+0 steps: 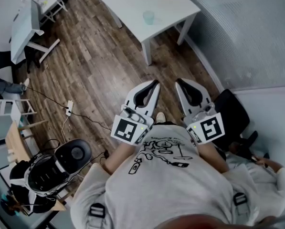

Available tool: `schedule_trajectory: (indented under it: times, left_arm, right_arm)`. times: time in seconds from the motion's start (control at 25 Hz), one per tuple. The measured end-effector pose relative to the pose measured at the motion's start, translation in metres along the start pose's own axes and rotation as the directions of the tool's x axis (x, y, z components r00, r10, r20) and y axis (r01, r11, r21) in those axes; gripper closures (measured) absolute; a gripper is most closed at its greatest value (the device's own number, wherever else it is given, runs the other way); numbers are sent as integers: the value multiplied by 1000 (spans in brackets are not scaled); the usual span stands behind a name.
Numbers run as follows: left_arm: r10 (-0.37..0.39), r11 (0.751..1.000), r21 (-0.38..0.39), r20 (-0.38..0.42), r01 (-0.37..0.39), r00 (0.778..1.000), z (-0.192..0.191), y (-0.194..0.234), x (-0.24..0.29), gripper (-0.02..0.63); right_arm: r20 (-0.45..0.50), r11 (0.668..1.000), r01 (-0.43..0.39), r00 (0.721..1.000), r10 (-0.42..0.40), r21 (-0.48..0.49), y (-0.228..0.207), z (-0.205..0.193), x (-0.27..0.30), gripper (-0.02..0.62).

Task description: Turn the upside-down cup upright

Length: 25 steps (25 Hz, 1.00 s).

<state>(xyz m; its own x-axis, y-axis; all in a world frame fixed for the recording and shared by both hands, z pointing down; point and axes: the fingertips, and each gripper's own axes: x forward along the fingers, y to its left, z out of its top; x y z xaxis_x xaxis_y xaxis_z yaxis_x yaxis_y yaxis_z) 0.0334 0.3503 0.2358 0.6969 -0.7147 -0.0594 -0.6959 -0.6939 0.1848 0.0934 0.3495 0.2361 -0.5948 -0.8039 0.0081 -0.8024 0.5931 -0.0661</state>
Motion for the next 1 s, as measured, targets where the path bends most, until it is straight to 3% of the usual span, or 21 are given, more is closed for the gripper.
schedule_trajectory:
  times: [0.4, 0.56, 1.0]
  left_arm:
    - [12, 1000, 10, -11, -12, 1000, -21, -14, 20, 592]
    - [10, 1000, -7, -21, -11, 1000, -29, -5, 25, 594]
    - [-31, 1000, 2, 16, 31, 999, -6, 47, 53, 603]
  right_arm:
    - [13, 1000, -31, 999, 31, -6, -21, -14, -12, 551]
    - [12, 1000, -21, 1000, 21, -9, -30, -18, -4, 551]
    - [16, 999, -7, 1000, 8, -40, -45, -9, 56, 551]
